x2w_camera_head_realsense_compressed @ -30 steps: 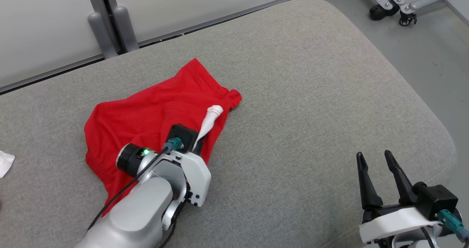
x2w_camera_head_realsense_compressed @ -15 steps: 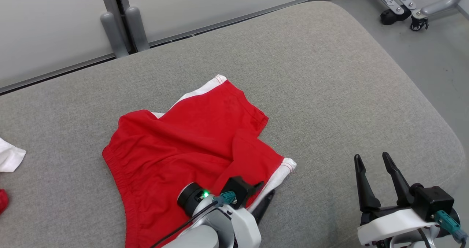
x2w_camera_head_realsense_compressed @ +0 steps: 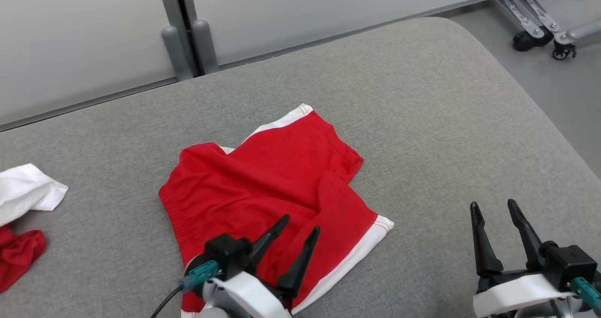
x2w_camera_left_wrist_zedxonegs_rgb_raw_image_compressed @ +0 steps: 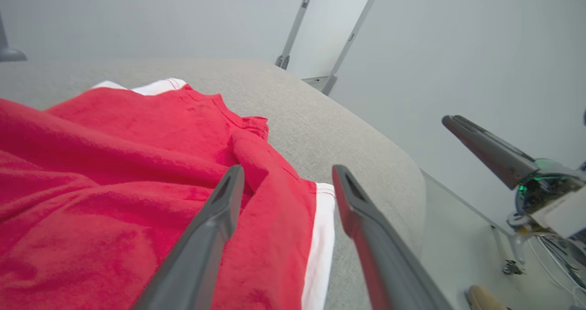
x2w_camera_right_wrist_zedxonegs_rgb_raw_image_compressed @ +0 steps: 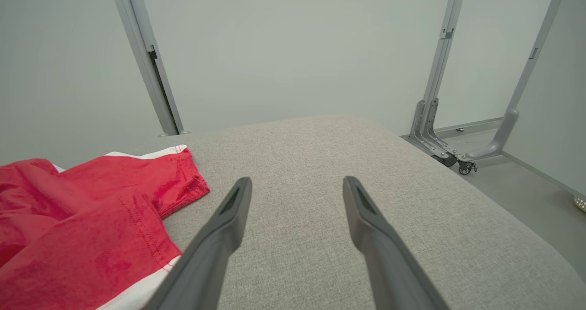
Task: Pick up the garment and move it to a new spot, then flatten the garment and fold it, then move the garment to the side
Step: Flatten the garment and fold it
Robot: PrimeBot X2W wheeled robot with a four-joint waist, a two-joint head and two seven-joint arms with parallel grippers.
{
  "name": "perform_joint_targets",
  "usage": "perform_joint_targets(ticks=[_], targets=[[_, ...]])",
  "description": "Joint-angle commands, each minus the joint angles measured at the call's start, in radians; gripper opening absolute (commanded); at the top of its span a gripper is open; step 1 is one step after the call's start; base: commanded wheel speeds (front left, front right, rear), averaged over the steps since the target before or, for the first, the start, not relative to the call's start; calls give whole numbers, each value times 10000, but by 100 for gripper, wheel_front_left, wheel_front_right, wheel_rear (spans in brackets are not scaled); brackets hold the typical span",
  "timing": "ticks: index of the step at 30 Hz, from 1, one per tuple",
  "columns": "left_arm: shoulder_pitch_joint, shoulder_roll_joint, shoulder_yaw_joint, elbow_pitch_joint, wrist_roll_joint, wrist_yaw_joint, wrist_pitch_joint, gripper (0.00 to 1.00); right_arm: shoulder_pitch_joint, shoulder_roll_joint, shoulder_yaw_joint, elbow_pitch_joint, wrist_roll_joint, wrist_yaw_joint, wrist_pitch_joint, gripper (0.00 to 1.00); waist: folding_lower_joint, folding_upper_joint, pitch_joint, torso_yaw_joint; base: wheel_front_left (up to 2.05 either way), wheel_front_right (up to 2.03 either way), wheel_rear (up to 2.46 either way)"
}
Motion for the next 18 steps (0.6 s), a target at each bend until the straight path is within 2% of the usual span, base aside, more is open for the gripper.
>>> perform_joint_targets(ticks=[1,4,5,6,10,13,18], targets=[[385,214,455,-547,464,288,-54,100,137,-52,-142,-95,-185,-3,-3,100,0,0,-288,342,0,0,0],[1495,601,1555,-1459,1329,855,-32,100,298,-52,-335,-187,-435,-3,-4,100,0,0,-594,682,0,0,0],[1495,601,1555,-1459,1329,855,-32,100,298,-52,-335,-187,-435,-3,-4,100,0,0,-594,682,0,0,0],[2227,680,2143,-1811,1821,1090,-34,100,395,-49,-432,-210,-563,-3,-2,100,0,0,-805,905,0,0,0],[3166,576,3055,-2190,2453,1261,-37,100,571,-75,-603,-253,-702,-3,-2,100,0,0,-1058,1267,0,0,0],[4055,377,4080,-2475,3088,1251,-37,100,694,-155,-670,-240,-746,-3,-2,100,0,0,-1223,1625,0,0,0],[5483,-139,6045,-2586,4229,696,-39,100,936,-156,-724,-118,-739,-3,-2,100,0,0,-1555,2161,0,0,0]])
